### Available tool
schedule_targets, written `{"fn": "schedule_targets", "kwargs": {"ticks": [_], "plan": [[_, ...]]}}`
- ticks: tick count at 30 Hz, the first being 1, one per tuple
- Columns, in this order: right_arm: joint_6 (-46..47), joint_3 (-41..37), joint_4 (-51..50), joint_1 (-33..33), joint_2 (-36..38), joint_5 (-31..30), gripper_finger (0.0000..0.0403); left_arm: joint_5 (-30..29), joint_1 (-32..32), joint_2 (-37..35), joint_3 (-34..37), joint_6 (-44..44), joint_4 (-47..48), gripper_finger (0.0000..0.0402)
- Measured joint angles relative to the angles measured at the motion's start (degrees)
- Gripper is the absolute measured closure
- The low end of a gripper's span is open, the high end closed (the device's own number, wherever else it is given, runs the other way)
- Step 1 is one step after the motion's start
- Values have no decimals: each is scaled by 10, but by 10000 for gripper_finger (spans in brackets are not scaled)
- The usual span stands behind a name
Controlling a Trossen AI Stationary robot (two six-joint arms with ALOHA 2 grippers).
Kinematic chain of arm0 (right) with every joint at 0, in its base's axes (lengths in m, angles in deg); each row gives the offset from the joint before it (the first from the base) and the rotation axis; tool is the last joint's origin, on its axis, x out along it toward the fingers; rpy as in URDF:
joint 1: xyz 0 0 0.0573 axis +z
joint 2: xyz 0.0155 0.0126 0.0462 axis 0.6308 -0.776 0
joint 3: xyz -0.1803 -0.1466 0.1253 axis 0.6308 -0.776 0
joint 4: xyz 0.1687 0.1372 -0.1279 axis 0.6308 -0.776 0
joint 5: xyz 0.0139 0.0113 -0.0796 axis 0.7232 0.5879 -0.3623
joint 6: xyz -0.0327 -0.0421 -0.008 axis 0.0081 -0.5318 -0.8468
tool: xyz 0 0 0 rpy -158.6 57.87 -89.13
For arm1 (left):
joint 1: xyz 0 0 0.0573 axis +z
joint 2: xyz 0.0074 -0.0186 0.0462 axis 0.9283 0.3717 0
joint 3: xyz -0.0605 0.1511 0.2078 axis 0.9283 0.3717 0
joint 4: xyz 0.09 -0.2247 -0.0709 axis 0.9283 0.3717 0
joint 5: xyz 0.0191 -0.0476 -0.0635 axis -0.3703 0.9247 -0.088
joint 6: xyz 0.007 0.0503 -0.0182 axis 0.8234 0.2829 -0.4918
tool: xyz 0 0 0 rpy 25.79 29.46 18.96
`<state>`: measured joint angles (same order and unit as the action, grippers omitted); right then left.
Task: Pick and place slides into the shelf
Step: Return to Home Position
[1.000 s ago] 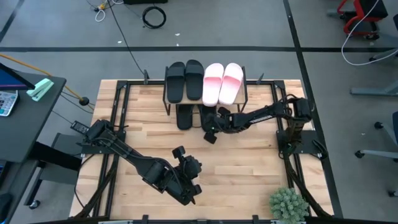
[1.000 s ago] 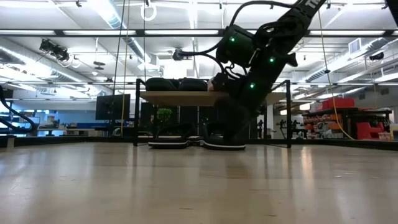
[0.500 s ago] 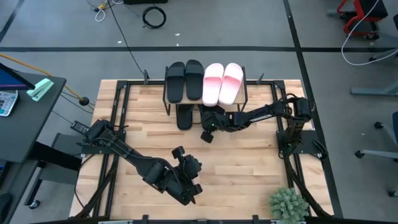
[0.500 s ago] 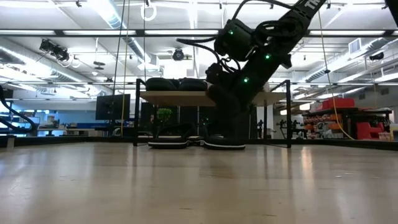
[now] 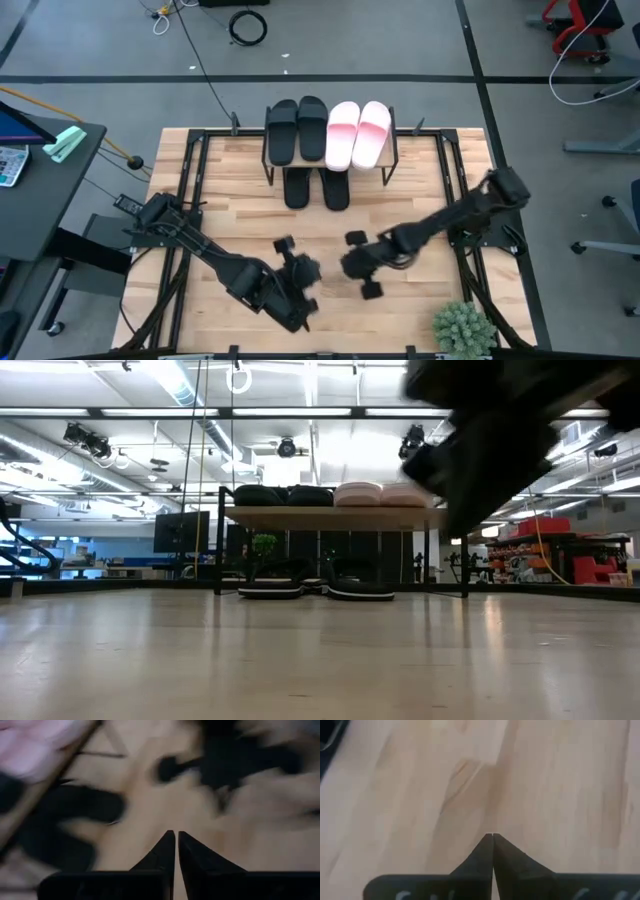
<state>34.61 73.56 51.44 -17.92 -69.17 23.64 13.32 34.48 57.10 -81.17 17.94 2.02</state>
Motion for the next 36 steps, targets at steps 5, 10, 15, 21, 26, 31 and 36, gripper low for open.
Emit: {"fn": "schedule_targets", "kwargs": {"ticks": [5, 10, 15, 21, 26, 31, 36], "plan": [[50, 0, -95, 49, 91, -77, 396, -44, 20, -50, -1, -204, 222, 378], [105, 0, -224, 48, 248, -138, 395, -46, 21, -124, 38, -292, 294, 392], [122, 0, -299, 67, 420, -203, 391, -50, -8, -222, 123, -311, 271, 394], [126, -50, -298, 104, 587, -211, 392, -98, -69, -353, 301, -438, 235, 374], [123, -201, -143, 131, 705, -171, 391, -191, -121, -427, 513, -412, -47, 363], [14, -308, 55, 140, 784, -51, 391, -195, -116, -474, 662, -236, -360, 363], [-26, -309, 53, 140, 845, -55, 391, -84, -62, -515, 738, 38, -646, 372]]}}
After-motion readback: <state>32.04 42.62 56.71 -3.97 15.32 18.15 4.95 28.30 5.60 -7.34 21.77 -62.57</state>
